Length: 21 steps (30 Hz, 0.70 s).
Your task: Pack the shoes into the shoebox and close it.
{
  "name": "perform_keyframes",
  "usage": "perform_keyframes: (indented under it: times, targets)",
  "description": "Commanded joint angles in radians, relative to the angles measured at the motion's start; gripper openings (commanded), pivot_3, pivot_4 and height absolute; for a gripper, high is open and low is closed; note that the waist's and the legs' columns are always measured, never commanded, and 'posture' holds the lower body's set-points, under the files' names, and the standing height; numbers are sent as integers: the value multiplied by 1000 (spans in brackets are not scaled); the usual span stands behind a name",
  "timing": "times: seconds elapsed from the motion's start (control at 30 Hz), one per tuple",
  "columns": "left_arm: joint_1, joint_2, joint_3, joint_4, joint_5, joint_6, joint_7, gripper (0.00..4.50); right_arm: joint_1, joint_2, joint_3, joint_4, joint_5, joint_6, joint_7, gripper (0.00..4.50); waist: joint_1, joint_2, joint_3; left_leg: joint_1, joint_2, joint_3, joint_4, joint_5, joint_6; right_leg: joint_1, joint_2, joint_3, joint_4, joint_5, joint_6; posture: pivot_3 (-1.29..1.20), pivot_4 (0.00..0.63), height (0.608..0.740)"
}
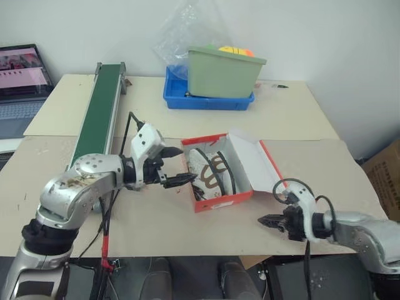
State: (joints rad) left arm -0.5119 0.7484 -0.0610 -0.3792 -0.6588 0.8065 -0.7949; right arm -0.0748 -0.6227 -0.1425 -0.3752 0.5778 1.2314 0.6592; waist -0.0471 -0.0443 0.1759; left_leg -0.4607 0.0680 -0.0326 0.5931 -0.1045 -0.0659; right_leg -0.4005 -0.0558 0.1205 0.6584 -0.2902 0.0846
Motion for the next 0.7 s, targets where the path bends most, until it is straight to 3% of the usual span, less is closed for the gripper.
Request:
perform_keyframes:
  times: [0.03, 0.2, 0.33, 0.43, 0.7]
  targets:
    - [-17, 22, 19, -5, 15, -14, -28, 4500, -56, 134, -126, 160, -22, -86, -136, 38, 0, 0, 0, 0, 0, 0, 0, 0, 0, 0, 0, 0, 0, 0, 0, 0, 150, 740]
    - [-8, 56, 55, -30, 1, 18, -36, 4500, -123, 300, -268, 434, -43, -244, -299, 38, 3, 0, 0, 0, 0, 0, -2, 0, 0, 0, 0, 0, 0, 2, -5, 0, 150, 740]
    - [3, 73, 84, -57, -18, 46, -28, 4500, -152, 354, -333, 515, -16, -321, -333, 38, 2, 0, 0, 4, 0, 0, -1, 0, 0, 5, 0, -1, 0, 2, -5, 0, 150, 740]
    - [13, 81, 100, -73, -29, 61, -22, 4500, -160, 357, -341, 515, 6, -338, -329, 38, 5, 0, 0, 10, 0, 0, -1, 0, 0, 13, 0, -1, -3, 2, -3, 0, 150, 740]
    - [5, 77, 93, -64, -16, 62, -31, 4500, -247, 319, -429, 373, 158, -291, -361, 38, 4, 4, 2, 9, 0, 1, -2, 0, 0, 11, 0, 0, -3, 1, -1, 0, 150, 740]
